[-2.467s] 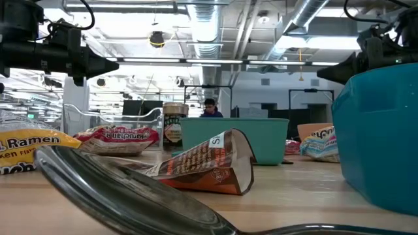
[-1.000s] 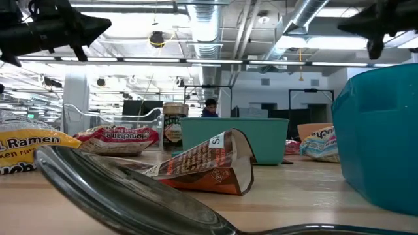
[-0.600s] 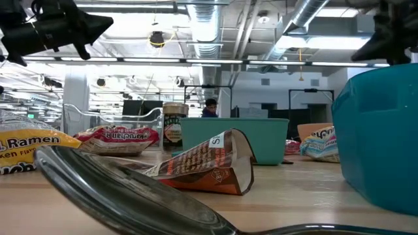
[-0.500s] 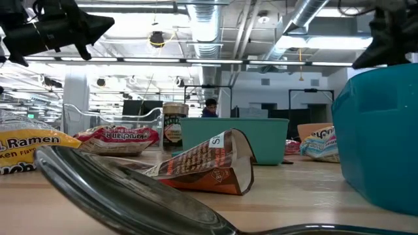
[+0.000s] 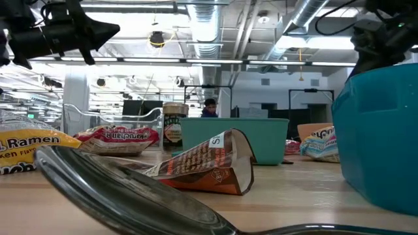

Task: Pick & Place Food Item
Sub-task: Put the blue noodle pack into the transparent bin

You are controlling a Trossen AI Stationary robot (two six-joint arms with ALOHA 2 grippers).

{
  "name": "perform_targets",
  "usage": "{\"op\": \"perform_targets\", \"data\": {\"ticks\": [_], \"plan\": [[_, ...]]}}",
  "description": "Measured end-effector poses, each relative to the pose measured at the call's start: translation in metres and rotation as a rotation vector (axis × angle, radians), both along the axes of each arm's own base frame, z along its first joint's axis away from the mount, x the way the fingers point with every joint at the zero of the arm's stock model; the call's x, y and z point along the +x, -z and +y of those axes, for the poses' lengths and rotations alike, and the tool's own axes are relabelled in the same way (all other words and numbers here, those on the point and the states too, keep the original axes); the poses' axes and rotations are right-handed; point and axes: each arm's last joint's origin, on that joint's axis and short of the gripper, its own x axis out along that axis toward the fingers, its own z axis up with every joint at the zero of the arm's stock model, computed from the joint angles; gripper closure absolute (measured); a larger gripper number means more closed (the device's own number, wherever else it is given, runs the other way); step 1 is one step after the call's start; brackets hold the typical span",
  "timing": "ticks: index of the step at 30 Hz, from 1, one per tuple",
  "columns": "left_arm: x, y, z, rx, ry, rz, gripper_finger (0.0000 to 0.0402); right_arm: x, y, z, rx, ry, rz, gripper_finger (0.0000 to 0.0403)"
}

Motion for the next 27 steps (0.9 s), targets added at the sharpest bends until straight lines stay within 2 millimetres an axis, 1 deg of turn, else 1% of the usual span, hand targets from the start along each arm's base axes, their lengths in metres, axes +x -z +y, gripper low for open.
{"op": "perform_targets", "data": {"ticks": [3,7,12,19,27], "plan": [[0.000,0.000,0.000,-0.001,0.001,-0.002,0.0390,0.004,-0.001,0.000,0.002,-0.020,0.007,0.0403],[0.000,0.000,0.000,-0.010,0.007,-0.006,0.0390,0.010,-0.012,0.001,-0.020,-0.052,0.012,0.0403],[0.000,0.000,0.000,-0.011,0.008,-0.007,0.0390,0.023,-0.026,0.002,-0.057,-0.074,0.042,0.0403],[0.000,0.000,0.000,-0.011,0.008,-0.007,0.0390,0.049,-0.034,0.005,-0.077,-0.150,0.130,0.0403],[0.000,0.000,0.000,-0.011,0.008,-0.007,0.0390,0.085,-0.033,0.007,-0.086,-0.251,0.255,0.0403]]}}
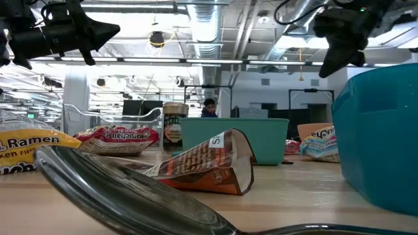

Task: Pick & Place Food Item
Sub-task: Put the blue noodle pack into the transparent bin

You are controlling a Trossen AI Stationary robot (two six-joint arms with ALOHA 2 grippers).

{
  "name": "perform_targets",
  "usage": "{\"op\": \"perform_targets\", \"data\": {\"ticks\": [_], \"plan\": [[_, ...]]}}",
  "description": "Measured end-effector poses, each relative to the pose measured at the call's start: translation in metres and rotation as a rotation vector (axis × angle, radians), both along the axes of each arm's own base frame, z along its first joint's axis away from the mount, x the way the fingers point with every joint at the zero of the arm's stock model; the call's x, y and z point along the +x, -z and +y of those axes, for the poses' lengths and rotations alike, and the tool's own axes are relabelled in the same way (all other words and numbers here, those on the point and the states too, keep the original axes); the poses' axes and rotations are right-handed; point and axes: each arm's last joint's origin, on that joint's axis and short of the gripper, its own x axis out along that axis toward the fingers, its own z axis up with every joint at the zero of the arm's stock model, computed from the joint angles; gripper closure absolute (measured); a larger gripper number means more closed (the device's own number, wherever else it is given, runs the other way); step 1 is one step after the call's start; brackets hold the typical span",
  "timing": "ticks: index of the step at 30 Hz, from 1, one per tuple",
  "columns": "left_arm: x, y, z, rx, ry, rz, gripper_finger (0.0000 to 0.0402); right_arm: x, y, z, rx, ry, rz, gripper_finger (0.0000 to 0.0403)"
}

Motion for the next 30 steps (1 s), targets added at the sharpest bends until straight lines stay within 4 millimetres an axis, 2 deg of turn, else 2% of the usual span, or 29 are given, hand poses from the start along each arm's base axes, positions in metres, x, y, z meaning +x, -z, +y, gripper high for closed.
{"op": "perform_targets", "data": {"ticks": [14,22,26,30], "plan": [[0.001,0.000,-0.002,0.031,0.073,0.024,0.0390,0.051,0.018,0.022,0.030,-0.114,0.167,0.0403],[0.002,0.001,-0.003,0.042,0.107,0.040,0.0390,0.074,0.038,0.031,0.085,-0.168,0.276,0.0400],[0.002,0.001,-0.003,0.045,0.118,0.045,0.0390,0.081,0.047,0.032,0.085,-0.173,0.319,0.0378],[0.002,0.001,-0.003,0.045,0.118,0.045,0.0390,0.086,0.057,0.032,0.088,-0.172,0.363,0.0336]]}}
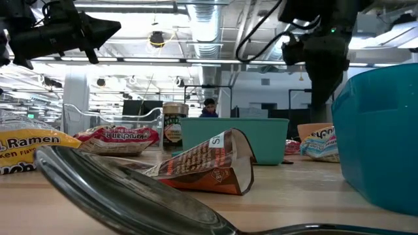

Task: Pick & Place Food Item
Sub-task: Put the blue noodle pack into the transparent bin

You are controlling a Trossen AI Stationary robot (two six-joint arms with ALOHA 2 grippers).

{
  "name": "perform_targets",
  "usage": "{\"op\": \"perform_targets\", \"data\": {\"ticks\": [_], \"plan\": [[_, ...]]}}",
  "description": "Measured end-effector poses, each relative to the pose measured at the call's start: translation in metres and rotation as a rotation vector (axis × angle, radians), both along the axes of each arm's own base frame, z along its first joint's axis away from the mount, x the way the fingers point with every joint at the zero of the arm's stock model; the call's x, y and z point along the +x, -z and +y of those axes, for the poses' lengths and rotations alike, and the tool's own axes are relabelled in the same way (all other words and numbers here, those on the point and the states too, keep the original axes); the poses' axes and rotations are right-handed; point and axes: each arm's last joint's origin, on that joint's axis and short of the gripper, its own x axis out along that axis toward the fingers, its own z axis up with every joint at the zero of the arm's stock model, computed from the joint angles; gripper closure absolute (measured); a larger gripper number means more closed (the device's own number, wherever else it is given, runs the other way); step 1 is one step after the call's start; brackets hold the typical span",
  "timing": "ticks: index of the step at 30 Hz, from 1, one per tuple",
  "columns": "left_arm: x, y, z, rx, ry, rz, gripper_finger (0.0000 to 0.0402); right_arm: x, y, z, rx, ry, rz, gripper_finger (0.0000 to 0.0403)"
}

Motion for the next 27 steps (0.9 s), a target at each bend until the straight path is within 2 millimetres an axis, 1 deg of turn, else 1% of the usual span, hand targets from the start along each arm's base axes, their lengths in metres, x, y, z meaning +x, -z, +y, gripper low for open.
{"op": "perform_targets", "data": {"ticks": [6,8,11,15,17,18,27], "plan": [[0.000,0.000,0.000,-0.004,0.000,0.005,0.0390,0.005,0.011,0.000,-0.009,-0.030,0.051,0.0268],[0.000,0.001,0.000,-0.006,0.000,0.008,0.0390,0.006,0.012,0.000,-0.014,-0.031,0.056,0.0251],[0.000,0.001,0.000,-0.007,0.000,0.009,0.0390,0.008,0.014,0.000,-0.014,-0.031,0.047,0.0236],[0.000,0.001,0.000,-0.008,0.000,0.010,0.0390,0.014,0.019,0.000,-0.016,-0.034,0.037,0.0232],[0.001,0.002,0.001,-0.011,0.000,0.015,0.0390,0.017,0.025,0.002,-0.017,-0.040,0.056,0.0233],[0.001,0.002,0.001,-0.012,0.000,0.015,0.0390,0.016,0.028,0.002,-0.019,-0.049,0.083,0.0235],[0.001,0.002,0.001,-0.017,-0.001,0.021,0.0390,0.024,0.045,0.004,-0.022,-0.063,0.129,0.0256]]}}
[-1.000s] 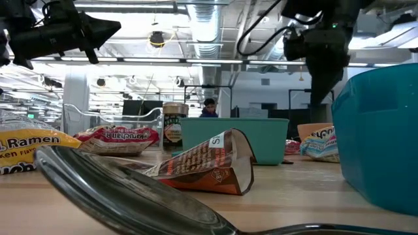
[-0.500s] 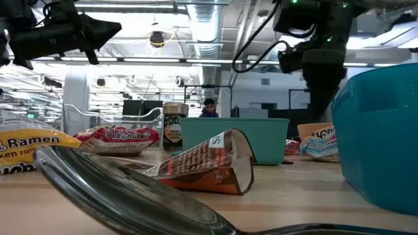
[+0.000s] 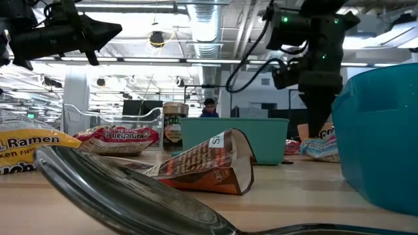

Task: Pick & Place Food Item
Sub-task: Put the blue noodle pack into the transparent bin

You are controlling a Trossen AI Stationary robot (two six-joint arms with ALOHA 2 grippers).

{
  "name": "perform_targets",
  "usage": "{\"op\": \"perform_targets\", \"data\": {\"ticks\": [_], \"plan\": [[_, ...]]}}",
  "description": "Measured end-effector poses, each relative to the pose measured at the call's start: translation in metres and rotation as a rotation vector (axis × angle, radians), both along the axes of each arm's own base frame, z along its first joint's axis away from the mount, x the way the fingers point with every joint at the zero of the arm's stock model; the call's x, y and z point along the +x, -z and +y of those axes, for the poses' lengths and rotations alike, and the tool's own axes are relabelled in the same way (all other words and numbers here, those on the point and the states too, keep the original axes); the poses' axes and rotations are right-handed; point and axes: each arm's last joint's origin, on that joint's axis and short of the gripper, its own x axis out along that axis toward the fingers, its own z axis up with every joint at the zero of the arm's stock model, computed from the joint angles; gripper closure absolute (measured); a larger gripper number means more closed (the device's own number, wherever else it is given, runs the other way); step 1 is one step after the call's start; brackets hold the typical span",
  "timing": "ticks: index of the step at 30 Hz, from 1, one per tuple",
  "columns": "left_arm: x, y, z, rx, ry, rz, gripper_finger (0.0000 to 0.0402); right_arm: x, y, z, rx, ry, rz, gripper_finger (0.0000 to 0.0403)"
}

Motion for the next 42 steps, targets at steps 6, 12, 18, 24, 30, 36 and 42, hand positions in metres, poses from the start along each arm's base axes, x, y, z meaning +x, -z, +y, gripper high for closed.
{"op": "perform_targets", "data": {"ticks": [6,12,18,24,30,36,42], "plan": [[0.0000,0.0000,0.0000,-0.001,-0.001,0.000,0.0390,0.0005,0.0020,0.0001,0.000,0.000,0.008,0.0270],[0.0000,0.0000,0.0000,-0.001,-0.001,0.000,0.0390,-0.0005,0.0004,0.0002,0.003,-0.001,0.008,0.0289],[0.0000,0.0000,0.0001,-0.001,-0.002,0.000,0.0390,-0.0027,0.0006,0.0000,0.002,0.000,0.031,0.0329],[0.0000,0.0000,0.0001,-0.001,-0.002,0.000,0.0390,-0.0027,0.0007,0.0001,0.002,0.000,0.031,0.0370],[0.0000,0.0001,0.0001,-0.001,-0.002,0.001,0.0390,-0.0023,0.0006,0.0001,0.002,0.000,0.026,0.0399],[0.0000,0.0001,0.0001,-0.001,-0.002,0.000,0.0390,-0.0010,0.0005,-0.0002,-0.013,-0.010,0.013,0.0401],[0.0000,0.0001,0.0001,-0.001,-0.002,0.000,0.0390,-0.0008,-0.0005,-0.0013,-0.057,-0.023,0.008,0.0402]]}}
